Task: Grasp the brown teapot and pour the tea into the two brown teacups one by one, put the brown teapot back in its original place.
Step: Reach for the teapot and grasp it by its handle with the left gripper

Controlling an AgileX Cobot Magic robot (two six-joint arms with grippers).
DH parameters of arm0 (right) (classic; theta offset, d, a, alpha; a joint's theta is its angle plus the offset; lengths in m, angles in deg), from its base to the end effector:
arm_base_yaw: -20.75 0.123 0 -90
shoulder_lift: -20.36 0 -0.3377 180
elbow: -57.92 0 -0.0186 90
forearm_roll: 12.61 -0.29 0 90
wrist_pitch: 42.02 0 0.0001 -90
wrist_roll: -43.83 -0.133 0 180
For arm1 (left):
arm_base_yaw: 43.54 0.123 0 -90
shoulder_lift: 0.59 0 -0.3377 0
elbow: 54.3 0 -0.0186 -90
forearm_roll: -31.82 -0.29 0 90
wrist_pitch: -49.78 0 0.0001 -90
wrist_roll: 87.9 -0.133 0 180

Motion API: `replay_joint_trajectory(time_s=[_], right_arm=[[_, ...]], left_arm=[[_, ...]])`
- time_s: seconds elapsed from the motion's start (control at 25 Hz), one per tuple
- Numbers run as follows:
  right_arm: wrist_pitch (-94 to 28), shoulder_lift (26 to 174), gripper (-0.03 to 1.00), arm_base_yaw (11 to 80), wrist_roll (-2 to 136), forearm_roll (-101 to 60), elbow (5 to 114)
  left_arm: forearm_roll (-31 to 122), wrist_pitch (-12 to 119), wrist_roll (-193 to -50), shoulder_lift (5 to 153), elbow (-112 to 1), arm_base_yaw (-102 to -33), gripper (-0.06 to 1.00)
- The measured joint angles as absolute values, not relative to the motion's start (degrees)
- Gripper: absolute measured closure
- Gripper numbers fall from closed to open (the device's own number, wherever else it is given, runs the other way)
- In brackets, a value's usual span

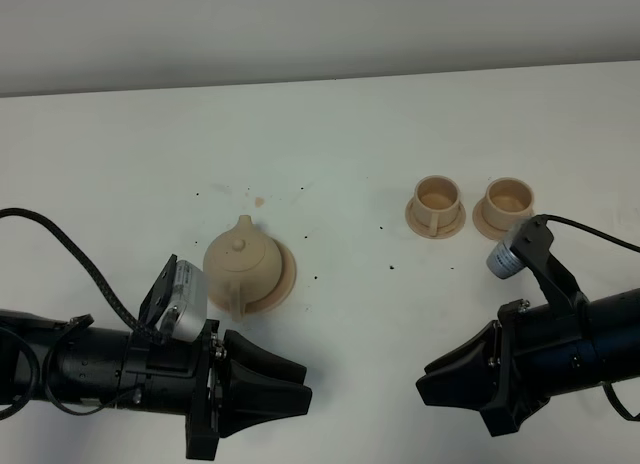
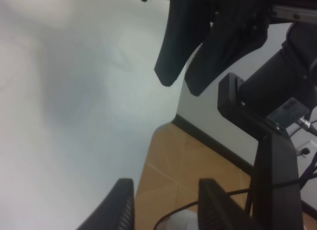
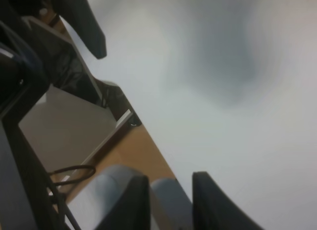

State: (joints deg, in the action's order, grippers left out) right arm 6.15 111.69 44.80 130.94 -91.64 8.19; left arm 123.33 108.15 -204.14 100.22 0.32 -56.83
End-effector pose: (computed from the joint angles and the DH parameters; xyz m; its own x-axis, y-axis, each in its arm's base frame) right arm 0.1846 0.1890 0.1659 -0.6585 -0.4659 -0.5910 -0.7524 0.3908 0.5303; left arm 0.2003 -0.1637 0.1366 -0.5988 0.3553 -0.7177 0.8000 0.3062 -0.5159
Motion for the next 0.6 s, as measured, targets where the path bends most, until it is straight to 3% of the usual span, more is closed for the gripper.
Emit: replay_joint_trajectory(time_s=[0.6], right_arm=[[3.98, 109.14, 0.72, 44.80, 127.13, -89.18, 8.66]], left_arm=[[123.79, 108.15, -204.03, 100.17, 0.32, -56.83, 0.59]])
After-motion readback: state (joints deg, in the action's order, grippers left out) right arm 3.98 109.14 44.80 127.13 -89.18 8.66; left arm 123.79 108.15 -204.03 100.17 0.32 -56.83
